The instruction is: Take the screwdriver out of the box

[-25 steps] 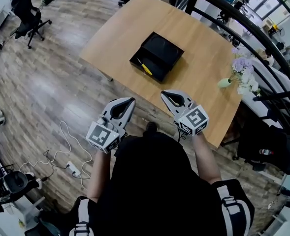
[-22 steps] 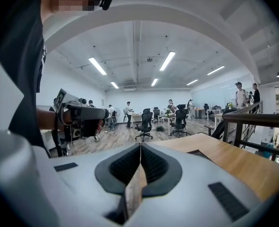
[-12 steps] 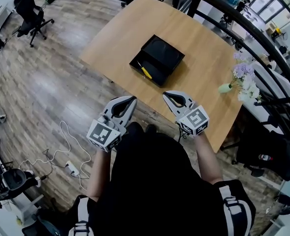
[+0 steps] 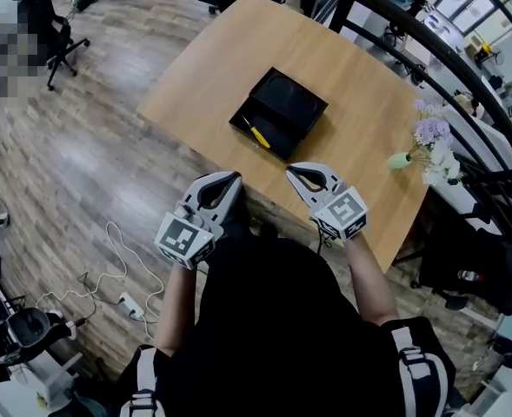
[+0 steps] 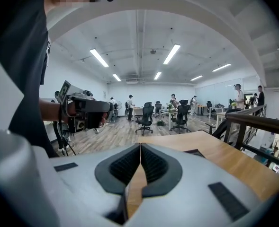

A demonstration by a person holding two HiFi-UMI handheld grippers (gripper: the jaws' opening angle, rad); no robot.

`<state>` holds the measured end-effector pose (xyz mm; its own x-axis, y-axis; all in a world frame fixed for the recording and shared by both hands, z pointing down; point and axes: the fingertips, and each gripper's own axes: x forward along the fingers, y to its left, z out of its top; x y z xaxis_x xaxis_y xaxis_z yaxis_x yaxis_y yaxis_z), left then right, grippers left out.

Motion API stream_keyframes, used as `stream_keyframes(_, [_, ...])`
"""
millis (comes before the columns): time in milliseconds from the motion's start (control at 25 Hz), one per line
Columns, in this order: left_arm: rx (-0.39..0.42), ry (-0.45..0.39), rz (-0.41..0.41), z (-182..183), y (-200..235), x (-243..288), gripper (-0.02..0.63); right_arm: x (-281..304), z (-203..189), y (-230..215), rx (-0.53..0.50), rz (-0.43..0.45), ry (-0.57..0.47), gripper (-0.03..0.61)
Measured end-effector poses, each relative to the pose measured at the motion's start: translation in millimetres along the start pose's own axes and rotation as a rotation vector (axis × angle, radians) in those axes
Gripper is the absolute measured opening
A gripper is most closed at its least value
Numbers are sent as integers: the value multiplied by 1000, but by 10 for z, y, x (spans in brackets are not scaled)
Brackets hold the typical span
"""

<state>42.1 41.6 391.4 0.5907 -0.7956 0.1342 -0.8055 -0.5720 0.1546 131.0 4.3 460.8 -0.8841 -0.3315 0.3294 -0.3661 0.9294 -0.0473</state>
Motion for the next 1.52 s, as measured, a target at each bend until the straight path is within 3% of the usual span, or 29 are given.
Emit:
stream_keyframes(720, [37,65,-148,238,1238,577,21,886,52,-518,89,-86,87,25])
stream_keyframes(1080, [39,141,-248,59,1597,951,21,1251,-141,-710,82,-149,184,25])
stream_keyframes(1520, [21,157,-298,-22,1910,1208,21,1484,-581,-907,131,-153,306,25])
